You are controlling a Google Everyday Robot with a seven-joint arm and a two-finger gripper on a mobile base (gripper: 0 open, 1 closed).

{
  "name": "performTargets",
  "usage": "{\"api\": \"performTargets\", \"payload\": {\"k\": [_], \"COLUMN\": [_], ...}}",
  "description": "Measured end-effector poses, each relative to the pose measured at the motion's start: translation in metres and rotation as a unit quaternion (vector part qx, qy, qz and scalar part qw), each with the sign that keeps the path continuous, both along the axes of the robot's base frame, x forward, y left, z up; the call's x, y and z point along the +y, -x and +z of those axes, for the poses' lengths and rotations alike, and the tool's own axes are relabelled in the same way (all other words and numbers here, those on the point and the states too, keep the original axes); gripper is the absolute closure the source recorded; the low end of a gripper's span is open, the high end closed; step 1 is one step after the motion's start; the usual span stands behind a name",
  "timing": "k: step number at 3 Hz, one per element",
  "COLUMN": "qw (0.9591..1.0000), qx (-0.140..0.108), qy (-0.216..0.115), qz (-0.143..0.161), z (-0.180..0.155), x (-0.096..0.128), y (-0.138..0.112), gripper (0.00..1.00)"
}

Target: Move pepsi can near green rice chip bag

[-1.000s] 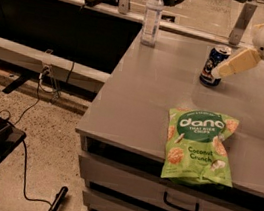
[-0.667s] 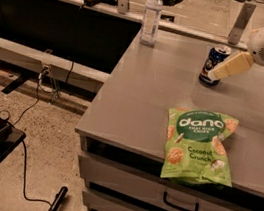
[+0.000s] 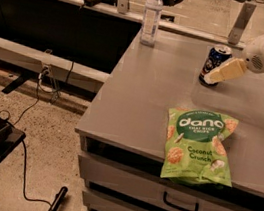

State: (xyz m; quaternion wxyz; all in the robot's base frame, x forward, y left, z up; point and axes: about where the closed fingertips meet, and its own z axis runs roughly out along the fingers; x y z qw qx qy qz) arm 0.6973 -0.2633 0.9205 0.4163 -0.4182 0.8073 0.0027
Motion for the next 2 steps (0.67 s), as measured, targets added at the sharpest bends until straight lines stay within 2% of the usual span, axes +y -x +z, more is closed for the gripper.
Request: {"api": "performTargets", "payload": {"k": [2], "qw": [0.9974], "qx": [0.005], "qy": [-0.069], "qz": [-0.021], "z": [-0.0163], "x": [0.0095], "y": [-0.0183], "gripper": [0.0]}}
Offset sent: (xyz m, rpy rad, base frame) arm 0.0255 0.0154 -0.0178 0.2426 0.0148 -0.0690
